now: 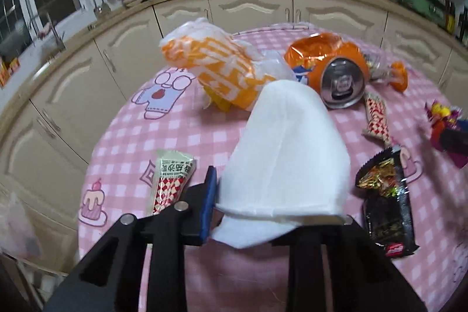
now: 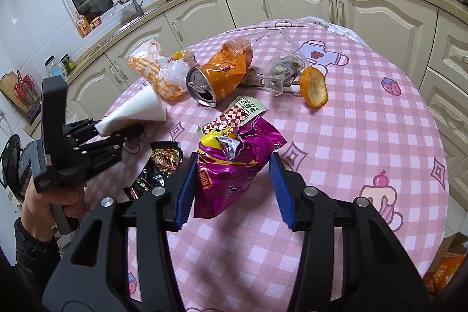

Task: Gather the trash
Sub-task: 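Grasp the white paper napkin with the left tool while the right tool grasps the purple wrapper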

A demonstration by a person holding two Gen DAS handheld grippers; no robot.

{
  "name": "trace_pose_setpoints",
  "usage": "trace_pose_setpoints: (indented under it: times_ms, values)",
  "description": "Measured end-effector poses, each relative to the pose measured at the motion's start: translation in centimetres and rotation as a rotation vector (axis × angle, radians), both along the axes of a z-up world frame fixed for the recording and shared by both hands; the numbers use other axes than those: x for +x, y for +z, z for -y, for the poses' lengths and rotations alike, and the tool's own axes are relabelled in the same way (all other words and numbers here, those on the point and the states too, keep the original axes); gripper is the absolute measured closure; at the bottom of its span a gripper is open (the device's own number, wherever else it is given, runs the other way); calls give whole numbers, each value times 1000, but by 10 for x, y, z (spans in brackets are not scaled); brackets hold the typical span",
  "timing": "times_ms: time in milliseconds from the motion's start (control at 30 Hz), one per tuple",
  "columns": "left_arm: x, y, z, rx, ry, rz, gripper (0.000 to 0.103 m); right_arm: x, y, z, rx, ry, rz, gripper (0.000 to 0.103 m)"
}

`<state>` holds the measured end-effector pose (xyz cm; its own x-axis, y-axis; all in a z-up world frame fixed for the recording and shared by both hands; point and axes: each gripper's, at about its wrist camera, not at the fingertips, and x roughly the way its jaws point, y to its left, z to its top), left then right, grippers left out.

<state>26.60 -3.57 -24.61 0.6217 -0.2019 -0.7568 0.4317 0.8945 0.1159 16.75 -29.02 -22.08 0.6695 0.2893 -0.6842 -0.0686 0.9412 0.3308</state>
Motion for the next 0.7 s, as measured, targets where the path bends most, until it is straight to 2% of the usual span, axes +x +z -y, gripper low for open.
trace_pose_setpoints:
  times_ms: [167, 333, 433, 700]
  values:
    - [-9, 6, -16, -74, 14, 19, 80, 0, 1, 0, -4, 2, 3, 56]
    - [-29, 24, -24, -181, 28, 67, 84, -2, 2, 5, -2, -8, 7, 56]
    - [-34, 34, -24, -221, 30, 94, 85, -7, 4, 10, 7, -15, 19, 56]
    - [-42, 34, -13, -227, 5, 108, 86, -15, 8, 20, 16, -19, 32, 56]
